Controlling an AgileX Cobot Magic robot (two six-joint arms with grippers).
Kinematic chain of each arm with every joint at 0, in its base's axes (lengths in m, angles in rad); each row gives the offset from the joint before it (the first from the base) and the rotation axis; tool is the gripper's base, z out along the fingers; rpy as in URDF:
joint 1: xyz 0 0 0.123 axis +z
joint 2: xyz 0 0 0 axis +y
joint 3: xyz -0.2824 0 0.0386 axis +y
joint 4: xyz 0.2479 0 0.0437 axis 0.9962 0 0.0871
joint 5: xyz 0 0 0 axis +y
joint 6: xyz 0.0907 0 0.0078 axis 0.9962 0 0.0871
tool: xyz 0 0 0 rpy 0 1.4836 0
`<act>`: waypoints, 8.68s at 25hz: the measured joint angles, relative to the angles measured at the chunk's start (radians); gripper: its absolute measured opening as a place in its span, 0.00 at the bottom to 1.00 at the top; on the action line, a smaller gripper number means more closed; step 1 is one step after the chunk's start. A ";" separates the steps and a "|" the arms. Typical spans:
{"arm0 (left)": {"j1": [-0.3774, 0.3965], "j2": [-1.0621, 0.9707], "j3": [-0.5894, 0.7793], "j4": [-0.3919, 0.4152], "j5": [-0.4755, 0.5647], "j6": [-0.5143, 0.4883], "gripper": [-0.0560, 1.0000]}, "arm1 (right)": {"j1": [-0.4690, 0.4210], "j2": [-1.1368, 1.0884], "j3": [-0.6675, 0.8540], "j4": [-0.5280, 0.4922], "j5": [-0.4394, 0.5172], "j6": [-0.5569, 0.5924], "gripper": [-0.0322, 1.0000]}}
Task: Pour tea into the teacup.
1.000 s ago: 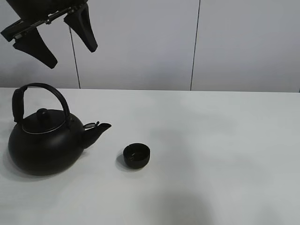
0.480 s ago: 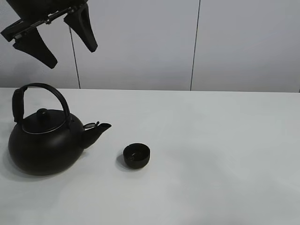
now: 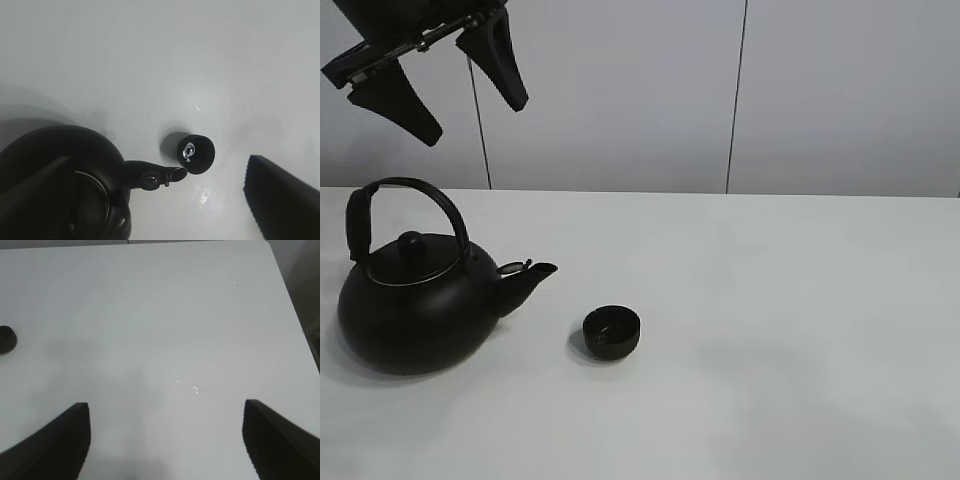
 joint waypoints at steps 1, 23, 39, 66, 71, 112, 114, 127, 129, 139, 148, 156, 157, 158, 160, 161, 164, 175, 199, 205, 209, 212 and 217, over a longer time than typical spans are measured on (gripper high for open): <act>0.000 0.000 0.000 0.000 0.000 0.000 0.68 | 0.000 0.000 0.009 0.000 -0.018 0.000 0.58; 0.000 0.000 0.000 -0.001 -0.050 0.000 0.68 | 0.000 0.000 0.023 0.000 -0.048 0.000 0.58; -0.039 -0.270 0.143 0.240 -0.464 0.000 0.68 | 0.000 0.000 0.023 0.000 -0.049 0.000 0.58; -0.046 -0.349 1.500 0.395 -2.234 -0.016 0.68 | 0.000 0.000 0.023 0.000 -0.050 0.000 0.58; -0.046 -0.224 1.497 0.395 -2.241 -0.023 0.68 | 0.000 0.000 0.023 0.000 -0.052 0.000 0.58; 0.047 -0.080 1.305 0.517 -2.246 -0.055 0.68 | 0.000 0.000 0.023 0.000 -0.053 0.000 0.58; 0.047 -0.067 1.294 0.517 -2.251 -0.055 0.68 | 0.000 0.000 0.023 0.000 -0.053 0.000 0.58; 0.054 -0.034 1.279 0.550 -2.261 -0.059 0.25 | 0.000 0.000 0.023 0.000 -0.053 0.000 0.58; 0.054 -0.034 1.279 0.562 -2.260 -0.053 0.18 | 0.000 0.000 0.023 0.000 -0.053 0.000 0.58; 0.055 -0.035 1.279 0.564 -2.256 -0.037 0.16 | 0.000 0.000 0.023 0.000 -0.053 0.000 0.58; 0.055 -0.097 1.263 0.599 -2.148 -0.034 0.16 | 0.000 0.000 0.023 0.000 -0.054 0.000 0.58; 0.041 -0.157 1.166 0.667 -2.049 -0.034 0.16 | 0.000 0.000 0.023 0.000 -0.054 0.000 0.58; 0.032 -0.160 1.155 0.667 -2.039 -0.034 0.16 | 0.000 0.000 0.023 0.000 -0.054 0.000 0.58; 0.022 -0.160 1.146 0.667 -2.027 -0.034 0.16 | 0.000 0.000 0.023 0.000 -0.053 0.000 0.58; -0.004 -0.160 1.127 0.665 -1.994 -0.034 0.16 | 0.000 0.000 0.023 0.000 -0.053 0.000 0.58; -0.014 -0.160 1.118 0.666 -1.979 -0.034 0.16 | 0.000 0.000 0.023 0.000 -0.053 0.000 0.58; -0.041 -0.160 1.096 0.671 -1.938 -0.034 0.16 | 0.000 0.000 0.023 0.000 -0.053 0.000 0.58; -0.047 -0.160 1.087 0.673 -1.922 -0.033 0.15 | 0.000 0.000 0.023 0.000 -0.053 0.000 0.58; -0.047 -0.160 1.087 0.705 -1.924 -0.033 0.15 | 0.000 0.000 0.023 0.000 -0.054 0.000 0.58; -0.047 -0.160 1.087 0.722 -1.924 -0.027 0.15 | 0.000 0.000 0.023 0.000 -0.054 0.000 0.58; -0.047 -0.160 1.087 0.723 -1.924 -0.024 0.15 | 0.000 0.000 0.023 0.000 -0.054 0.000 0.58; -0.047 -0.160 1.087 0.730 -1.924 -0.005 0.15 | 0.000 0.000 0.023 0.000 -0.054 0.000 0.58; -0.047 -0.160 1.087 0.745 -1.922 0.016 0.15 | 0.000 0.000 0.023 0.000 -0.054 0.000 0.58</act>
